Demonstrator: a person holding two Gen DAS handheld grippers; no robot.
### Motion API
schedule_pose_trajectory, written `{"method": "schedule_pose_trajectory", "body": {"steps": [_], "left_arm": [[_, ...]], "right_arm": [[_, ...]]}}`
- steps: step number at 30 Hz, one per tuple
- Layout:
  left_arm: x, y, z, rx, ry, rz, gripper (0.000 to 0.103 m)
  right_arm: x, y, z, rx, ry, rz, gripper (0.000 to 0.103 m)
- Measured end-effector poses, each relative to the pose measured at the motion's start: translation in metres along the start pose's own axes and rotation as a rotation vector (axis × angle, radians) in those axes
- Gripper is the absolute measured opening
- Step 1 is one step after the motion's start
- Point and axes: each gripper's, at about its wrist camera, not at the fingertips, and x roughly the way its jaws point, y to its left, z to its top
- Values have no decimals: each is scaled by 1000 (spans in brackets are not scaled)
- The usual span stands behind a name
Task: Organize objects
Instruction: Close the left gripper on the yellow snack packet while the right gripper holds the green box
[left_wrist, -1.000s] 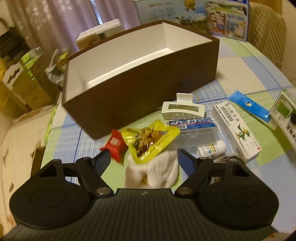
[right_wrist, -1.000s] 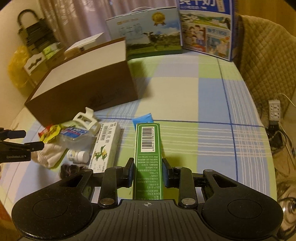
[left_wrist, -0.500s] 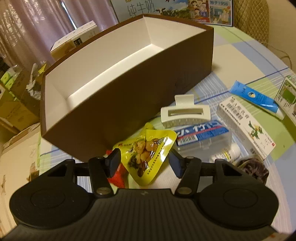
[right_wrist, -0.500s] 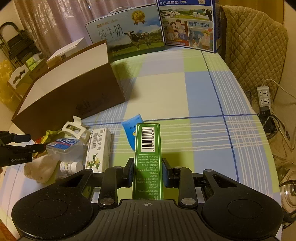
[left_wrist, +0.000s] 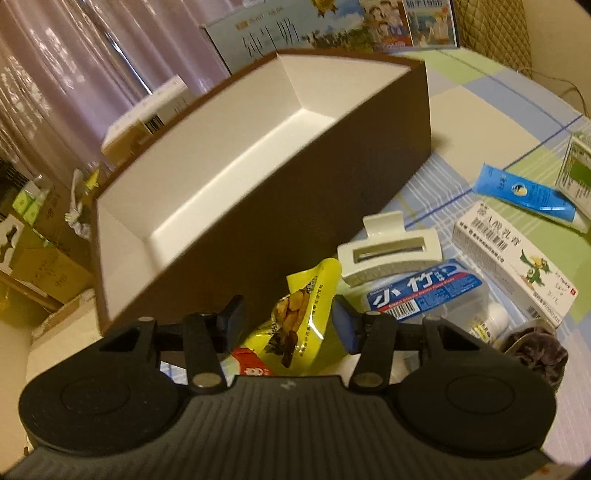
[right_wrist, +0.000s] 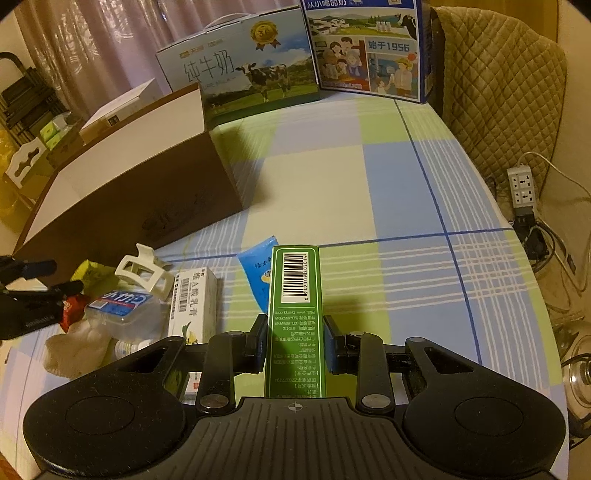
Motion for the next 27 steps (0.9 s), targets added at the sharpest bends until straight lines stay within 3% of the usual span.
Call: {"method": "schedule_pose_trajectory", "body": {"steps": [5,12,27], "left_arm": [[2,-15,0,87,-7,58,48],[6,-27,-5,149,7,67,48],[19,-38,-23,162,22,98,50]], "right_arm": [[1,1,1,0,1,-3,27],[3,1,3,5,2,-5,27],[3,1,2,3,1,-2,27]]}}
